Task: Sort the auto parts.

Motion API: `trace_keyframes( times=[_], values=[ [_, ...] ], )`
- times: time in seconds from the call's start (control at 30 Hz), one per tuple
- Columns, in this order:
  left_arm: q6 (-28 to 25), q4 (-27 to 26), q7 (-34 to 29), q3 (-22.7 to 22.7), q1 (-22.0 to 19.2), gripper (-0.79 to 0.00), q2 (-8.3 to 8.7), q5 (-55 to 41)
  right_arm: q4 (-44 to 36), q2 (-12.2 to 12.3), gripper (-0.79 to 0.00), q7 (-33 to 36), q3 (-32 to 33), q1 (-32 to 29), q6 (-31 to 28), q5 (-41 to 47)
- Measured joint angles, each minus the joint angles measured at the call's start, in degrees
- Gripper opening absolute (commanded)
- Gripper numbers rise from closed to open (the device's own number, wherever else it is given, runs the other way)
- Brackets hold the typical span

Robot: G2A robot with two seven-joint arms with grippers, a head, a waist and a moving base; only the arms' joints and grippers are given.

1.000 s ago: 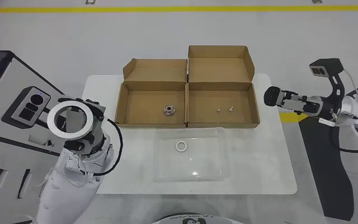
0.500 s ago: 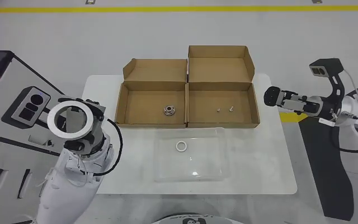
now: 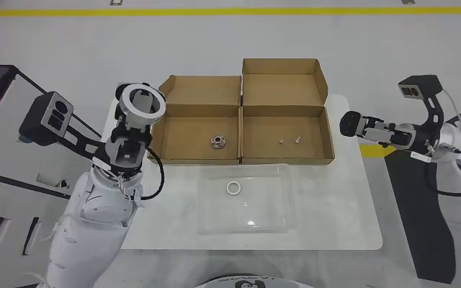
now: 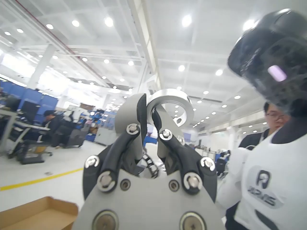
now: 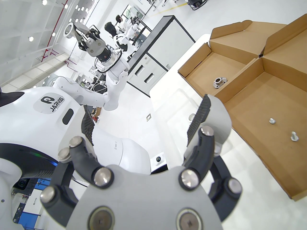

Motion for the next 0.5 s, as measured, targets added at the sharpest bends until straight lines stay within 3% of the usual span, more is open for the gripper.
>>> trace_keyframes(
  times=[0.13,0.23,0.5],
  values=[
    [9.9,-1.0,-4.7,0.7,-2.2,-0.785,-0.29,5.5,0.0,0.0,0.000,0.0,0.0,0.0,0.0,0.0],
    [13.9,-2.1,-11.3,0.5,-3.4,-0.785,-0.15,9.9,0.0,0.0,0.000,0.0,0.0,0.0,0.0,0.0],
    [18.1,-6.5,-36.9,-2.5,-5.7,-0.785,1.08,18.4,0.0,0.0,0.000,0.0,0.0,0.0,0.0,0.0]
  ],
)
